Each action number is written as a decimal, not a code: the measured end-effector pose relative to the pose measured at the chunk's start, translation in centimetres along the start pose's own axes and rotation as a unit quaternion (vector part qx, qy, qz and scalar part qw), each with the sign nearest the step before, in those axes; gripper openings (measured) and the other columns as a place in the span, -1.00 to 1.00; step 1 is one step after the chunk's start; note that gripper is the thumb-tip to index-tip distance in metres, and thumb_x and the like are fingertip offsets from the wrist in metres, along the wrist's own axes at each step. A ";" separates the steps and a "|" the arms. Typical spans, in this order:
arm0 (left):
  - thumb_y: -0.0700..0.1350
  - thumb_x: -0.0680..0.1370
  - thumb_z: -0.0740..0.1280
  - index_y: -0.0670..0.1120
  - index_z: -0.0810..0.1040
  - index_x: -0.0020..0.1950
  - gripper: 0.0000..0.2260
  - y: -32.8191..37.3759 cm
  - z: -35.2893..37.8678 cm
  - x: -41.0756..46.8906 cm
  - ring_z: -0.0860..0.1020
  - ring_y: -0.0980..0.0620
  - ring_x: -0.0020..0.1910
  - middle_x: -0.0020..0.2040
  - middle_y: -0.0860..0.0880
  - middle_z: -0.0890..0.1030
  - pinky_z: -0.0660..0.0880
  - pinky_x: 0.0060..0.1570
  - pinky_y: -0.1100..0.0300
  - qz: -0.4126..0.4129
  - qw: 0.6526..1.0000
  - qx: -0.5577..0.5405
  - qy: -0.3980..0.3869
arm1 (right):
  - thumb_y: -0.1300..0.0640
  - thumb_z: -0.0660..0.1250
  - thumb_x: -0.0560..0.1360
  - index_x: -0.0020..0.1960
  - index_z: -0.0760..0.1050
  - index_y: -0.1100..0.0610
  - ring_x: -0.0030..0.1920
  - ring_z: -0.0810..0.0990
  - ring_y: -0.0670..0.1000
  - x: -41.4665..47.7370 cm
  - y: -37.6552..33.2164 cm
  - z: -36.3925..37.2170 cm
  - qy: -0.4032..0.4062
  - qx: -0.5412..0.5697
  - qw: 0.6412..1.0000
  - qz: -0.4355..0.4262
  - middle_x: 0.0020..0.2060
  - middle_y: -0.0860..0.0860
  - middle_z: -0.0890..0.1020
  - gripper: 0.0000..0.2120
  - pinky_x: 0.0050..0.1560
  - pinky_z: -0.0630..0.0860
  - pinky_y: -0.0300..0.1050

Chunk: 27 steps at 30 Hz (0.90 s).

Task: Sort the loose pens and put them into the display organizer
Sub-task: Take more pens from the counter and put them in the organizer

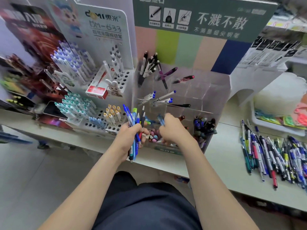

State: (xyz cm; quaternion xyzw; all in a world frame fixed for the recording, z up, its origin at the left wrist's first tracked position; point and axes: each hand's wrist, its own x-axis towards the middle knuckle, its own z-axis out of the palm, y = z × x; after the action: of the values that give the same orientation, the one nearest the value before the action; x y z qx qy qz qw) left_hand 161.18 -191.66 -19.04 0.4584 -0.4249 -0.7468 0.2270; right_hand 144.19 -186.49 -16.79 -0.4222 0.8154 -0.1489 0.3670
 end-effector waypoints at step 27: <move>-0.29 0.57 0.28 -0.16 0.50 0.05 -0.91 6.0 -2.4 2.3 0.46 -0.04 -0.36 -0.11 -0.17 0.58 0.38 -0.45 0.20 -0.093 0.954 0.135 -0.250 | -0.04 0.41 0.62 0.27 0.67 -0.16 0.16 0.41 -0.02 -2.1 -3.5 2.7 0.299 0.119 0.936 -0.144 0.11 -0.07 0.43 -0.76 0.26 0.40 -0.16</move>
State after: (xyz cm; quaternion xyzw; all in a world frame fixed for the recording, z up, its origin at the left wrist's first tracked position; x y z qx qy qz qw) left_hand 161.90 -197.57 -15.58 0.3206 -0.5207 -0.7910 -0.0207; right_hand 148.94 -186.72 -15.76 -0.4246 0.7942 -0.4153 0.1283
